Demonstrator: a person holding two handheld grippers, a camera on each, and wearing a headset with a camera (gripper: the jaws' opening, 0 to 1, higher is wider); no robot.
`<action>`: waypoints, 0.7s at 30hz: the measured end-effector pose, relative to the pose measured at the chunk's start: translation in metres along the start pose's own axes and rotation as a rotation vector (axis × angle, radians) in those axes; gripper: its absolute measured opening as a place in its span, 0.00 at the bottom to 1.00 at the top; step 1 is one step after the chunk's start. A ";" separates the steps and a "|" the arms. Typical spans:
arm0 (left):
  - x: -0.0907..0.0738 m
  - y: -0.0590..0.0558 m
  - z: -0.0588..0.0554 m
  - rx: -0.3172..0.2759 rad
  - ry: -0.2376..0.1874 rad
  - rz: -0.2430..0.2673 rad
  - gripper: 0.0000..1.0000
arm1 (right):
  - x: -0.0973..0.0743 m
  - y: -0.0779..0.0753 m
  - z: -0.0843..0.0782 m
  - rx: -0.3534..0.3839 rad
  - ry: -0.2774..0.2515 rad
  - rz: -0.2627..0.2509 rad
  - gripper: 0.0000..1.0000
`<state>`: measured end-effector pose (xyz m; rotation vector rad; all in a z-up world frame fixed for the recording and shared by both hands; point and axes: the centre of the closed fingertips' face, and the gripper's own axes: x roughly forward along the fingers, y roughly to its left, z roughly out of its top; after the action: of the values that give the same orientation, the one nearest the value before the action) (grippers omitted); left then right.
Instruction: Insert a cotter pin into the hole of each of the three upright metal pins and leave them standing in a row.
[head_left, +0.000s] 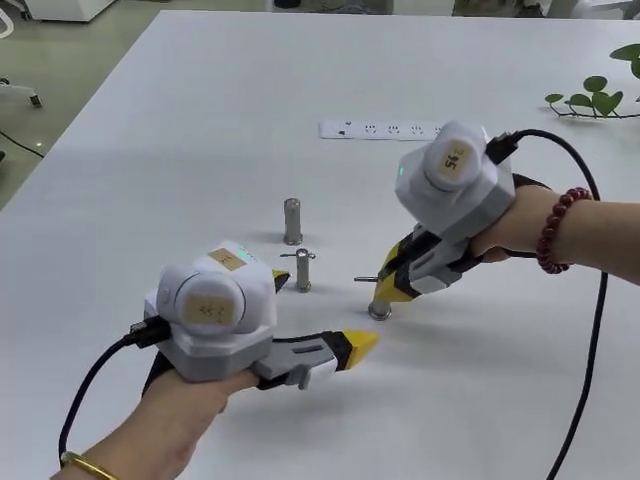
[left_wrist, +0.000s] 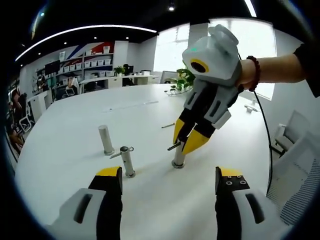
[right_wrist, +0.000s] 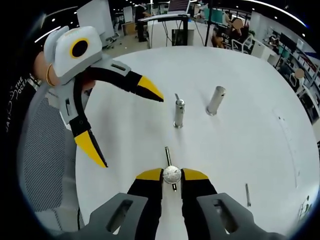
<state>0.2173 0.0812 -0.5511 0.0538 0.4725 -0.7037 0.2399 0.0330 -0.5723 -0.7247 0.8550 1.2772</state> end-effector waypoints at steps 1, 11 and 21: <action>-0.001 0.001 0.001 -0.001 -0.003 0.000 0.77 | 0.000 0.000 0.000 -0.004 0.003 0.002 0.08; -0.011 0.006 0.002 -0.013 -0.005 0.012 0.89 | -0.004 -0.010 0.005 0.002 0.004 -0.012 0.08; -0.018 0.015 0.008 -0.015 -0.026 0.035 0.98 | 0.001 -0.025 0.013 0.010 0.002 -0.020 0.08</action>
<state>0.2182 0.1014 -0.5378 0.0383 0.4512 -0.6658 0.2660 0.0405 -0.5669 -0.7254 0.8534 1.2544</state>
